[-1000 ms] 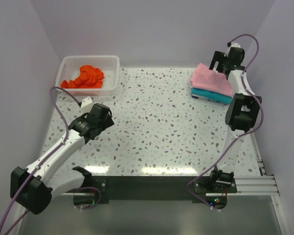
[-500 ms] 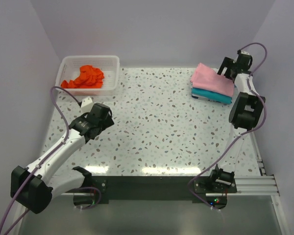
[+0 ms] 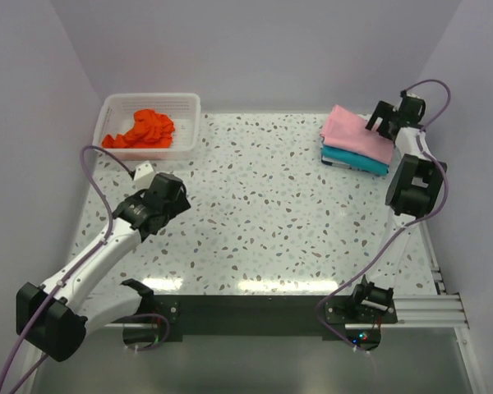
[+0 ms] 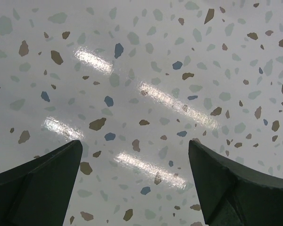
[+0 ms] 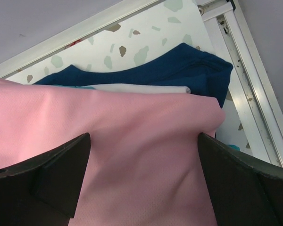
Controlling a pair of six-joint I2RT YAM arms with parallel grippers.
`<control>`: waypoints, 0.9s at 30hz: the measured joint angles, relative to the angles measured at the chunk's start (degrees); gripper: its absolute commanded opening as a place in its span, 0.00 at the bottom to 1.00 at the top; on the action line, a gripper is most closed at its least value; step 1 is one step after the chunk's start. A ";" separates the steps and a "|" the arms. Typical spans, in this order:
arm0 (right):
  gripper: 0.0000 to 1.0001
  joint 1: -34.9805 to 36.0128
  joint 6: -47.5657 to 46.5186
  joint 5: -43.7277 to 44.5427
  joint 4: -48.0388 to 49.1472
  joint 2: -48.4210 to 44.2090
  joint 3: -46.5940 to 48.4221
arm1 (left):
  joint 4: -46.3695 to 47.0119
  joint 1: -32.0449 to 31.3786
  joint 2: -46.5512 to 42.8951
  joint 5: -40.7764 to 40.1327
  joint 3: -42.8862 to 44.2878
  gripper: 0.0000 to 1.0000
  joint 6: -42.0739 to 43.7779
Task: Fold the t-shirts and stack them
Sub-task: Neatly place the folded tshirt to the corner, then reset both grippers
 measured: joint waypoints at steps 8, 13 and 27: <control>0.99 -0.24 2.75 -2.10 5.97 -7.30 -10.88 | 0.15 0.00 -3.72 0.76 -0.13 1.00 0.00; 0.99 -0.24 3.06 -2.71 7.30 -12.98 -14.12 | 0.70 0.00 -5.44 1.90 -1.07 1.00 0.00; 0.99 0.76 4.90 -4.87 14.62 -31.26 -30.40 | 1.05 0.00 -11.96 4.24 -3.87 1.00 0.02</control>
